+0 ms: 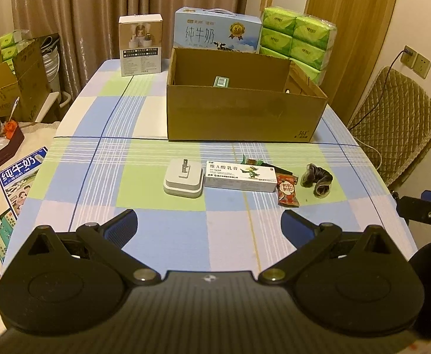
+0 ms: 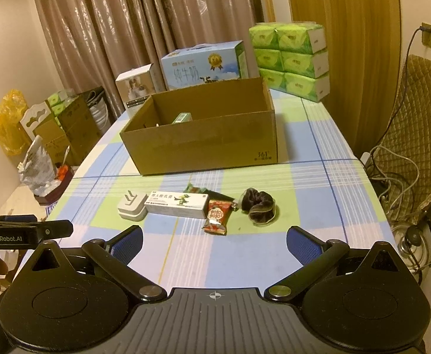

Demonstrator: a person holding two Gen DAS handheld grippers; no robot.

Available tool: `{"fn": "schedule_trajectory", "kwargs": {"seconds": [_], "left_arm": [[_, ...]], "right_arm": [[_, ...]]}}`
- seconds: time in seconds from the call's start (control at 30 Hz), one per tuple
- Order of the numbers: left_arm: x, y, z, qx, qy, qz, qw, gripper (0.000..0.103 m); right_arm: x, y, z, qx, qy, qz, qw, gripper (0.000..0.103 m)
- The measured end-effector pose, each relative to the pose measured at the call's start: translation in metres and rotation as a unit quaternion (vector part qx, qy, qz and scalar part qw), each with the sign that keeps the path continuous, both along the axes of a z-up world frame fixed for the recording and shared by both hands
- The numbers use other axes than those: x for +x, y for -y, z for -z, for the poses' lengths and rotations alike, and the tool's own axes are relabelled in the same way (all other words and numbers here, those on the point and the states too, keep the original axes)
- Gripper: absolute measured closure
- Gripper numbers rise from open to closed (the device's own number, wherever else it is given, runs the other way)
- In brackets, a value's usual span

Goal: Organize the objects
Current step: 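Withdraw both tools from the box back toward the table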

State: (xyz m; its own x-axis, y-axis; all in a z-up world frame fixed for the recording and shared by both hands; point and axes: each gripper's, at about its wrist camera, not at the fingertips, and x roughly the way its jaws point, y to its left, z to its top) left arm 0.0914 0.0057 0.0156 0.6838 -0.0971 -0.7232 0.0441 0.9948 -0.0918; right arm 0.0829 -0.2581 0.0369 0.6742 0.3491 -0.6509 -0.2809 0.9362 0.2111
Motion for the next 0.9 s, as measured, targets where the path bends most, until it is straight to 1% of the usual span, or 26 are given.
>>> {"fn": "schedule_trajectory", "kwargs": {"seconds": [0.3, 0.53, 0.73, 0.9], "left_arm": [[0.005, -0.002, 0.007, 0.001, -0.007, -0.001, 1.0000, 0.001], [0.013, -0.005, 0.017, 0.004, -0.013, 0.002, 0.9999, 0.001], [0.028, -0.007, 0.030, 0.014, -0.017, 0.003, 0.9998, 0.002], [0.046, -0.011, 0.042, 0.013, -0.022, 0.004, 0.9997, 0.002]], "right_arm": [[0.005, 0.000, 0.006, 0.000, -0.007, 0.002, 1.000, 0.002], [0.014, 0.003, 0.017, -0.005, -0.017, 0.010, 1.000, 0.002], [0.028, 0.004, 0.031, -0.013, -0.021, 0.017, 1.000, 0.002], [0.045, 0.003, 0.044, -0.028, -0.023, 0.018, 0.999, 0.002]]}}
